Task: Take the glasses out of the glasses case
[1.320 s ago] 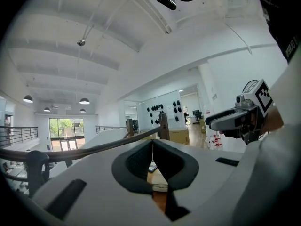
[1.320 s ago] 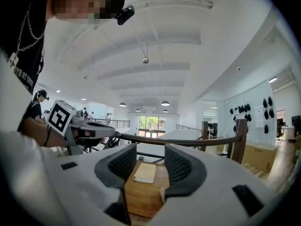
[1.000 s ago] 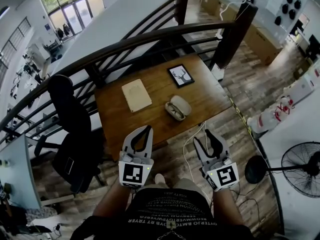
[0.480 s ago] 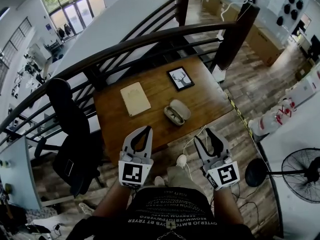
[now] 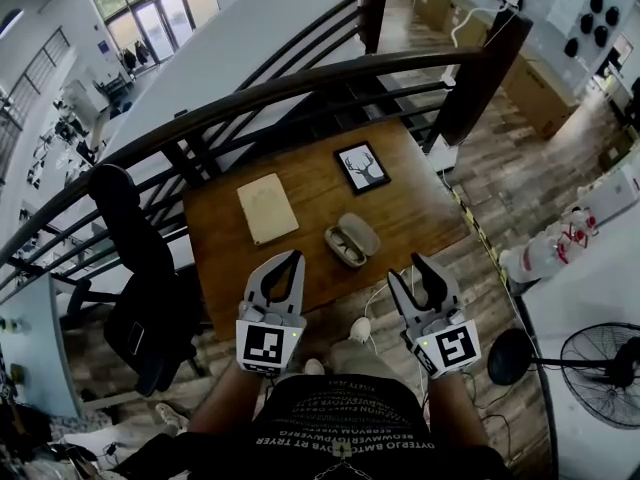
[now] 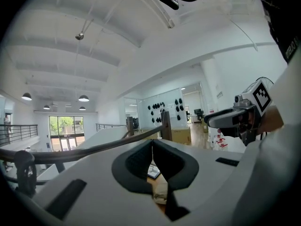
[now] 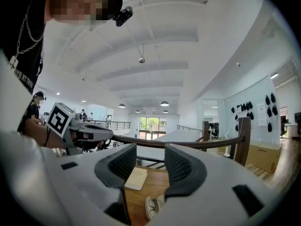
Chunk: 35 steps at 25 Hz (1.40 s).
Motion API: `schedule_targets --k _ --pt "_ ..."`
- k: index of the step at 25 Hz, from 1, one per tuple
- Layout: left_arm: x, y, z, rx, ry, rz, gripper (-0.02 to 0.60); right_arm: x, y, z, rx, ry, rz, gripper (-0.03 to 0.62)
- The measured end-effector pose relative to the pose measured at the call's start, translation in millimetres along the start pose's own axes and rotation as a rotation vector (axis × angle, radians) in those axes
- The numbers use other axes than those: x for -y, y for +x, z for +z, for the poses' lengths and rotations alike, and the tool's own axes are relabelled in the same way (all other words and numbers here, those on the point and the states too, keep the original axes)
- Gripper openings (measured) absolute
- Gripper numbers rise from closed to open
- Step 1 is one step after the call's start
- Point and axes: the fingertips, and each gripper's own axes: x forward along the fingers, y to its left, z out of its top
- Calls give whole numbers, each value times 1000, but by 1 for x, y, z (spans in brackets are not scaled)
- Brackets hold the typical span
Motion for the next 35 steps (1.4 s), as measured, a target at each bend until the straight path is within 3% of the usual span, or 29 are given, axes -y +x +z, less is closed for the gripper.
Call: schedule_targets --k 17,35 --pt "-12 90 -6 -34 -24 15 29 66 61 -11 -21 19 54 173" --pt "-13 163 4 -55 -34 115 29 134 111 -27 -46 19 186 173"
